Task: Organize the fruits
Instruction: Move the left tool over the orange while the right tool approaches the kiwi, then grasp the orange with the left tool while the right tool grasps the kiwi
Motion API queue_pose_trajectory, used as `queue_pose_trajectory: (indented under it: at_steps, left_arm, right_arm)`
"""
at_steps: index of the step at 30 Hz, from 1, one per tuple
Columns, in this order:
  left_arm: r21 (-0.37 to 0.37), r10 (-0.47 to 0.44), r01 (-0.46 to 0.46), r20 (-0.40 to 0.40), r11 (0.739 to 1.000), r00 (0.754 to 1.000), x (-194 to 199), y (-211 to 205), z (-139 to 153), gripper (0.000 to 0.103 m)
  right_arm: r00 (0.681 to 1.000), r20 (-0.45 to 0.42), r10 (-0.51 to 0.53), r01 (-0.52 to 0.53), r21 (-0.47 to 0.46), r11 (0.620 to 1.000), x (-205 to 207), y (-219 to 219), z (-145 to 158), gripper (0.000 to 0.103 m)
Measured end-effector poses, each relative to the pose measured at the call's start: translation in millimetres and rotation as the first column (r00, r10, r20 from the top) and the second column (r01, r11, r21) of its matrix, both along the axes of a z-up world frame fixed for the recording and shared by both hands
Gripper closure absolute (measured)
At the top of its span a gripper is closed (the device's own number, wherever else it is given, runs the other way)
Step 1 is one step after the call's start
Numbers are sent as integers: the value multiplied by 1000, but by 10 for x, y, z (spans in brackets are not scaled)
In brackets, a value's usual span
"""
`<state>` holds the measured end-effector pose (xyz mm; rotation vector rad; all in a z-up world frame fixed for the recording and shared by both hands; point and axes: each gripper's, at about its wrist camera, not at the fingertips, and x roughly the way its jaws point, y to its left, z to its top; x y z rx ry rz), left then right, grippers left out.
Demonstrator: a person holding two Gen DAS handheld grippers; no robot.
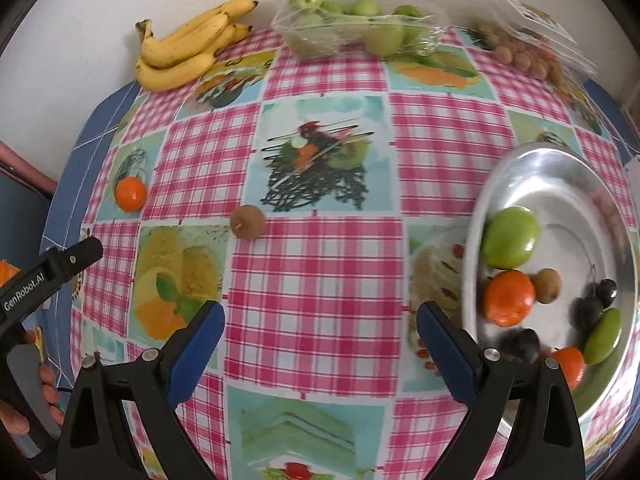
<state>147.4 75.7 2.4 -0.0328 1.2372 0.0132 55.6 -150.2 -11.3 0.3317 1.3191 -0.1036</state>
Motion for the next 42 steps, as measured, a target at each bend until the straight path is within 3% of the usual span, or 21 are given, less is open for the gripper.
queue_pose_trajectory:
  at_steps: [15,20,28,30,32,40,42]
  left_arm:
    - [-90,-8,10,17,996,1000,223,93,54,0]
    - [-87,-13,18,60,996,998,332,113,116,0]
    - [-108,-65,73,76,991,995,479,12,34,11]
    - [-106,-72,80,75,991,995,511,-13,-3,13]
    - [-112,-80,88,71,990,994,537,-43,-41,15]
    - [-132,-117,123,54,984,992,614,-198,-225,26]
    - [-136,-114,119,47,984,992,627,-198,-268,33]
  right_arm:
    - [994,101,-51,45,66,997,204,33,96,6]
    - [994,99,-50,45,59,997,323,82,80,6]
    - [995,103,-11,10,13,1000,506,202,-7,7]
    - [995,101,1,-2,10,1000,543,228,-45,12]
    - [996,94,12,-13,9,1000,575,247,-86,26]
    - [996,73,45,-45,-2,999,633,334,-209,46]
    - [996,68,52,-52,-8,999,643,355,-230,52]
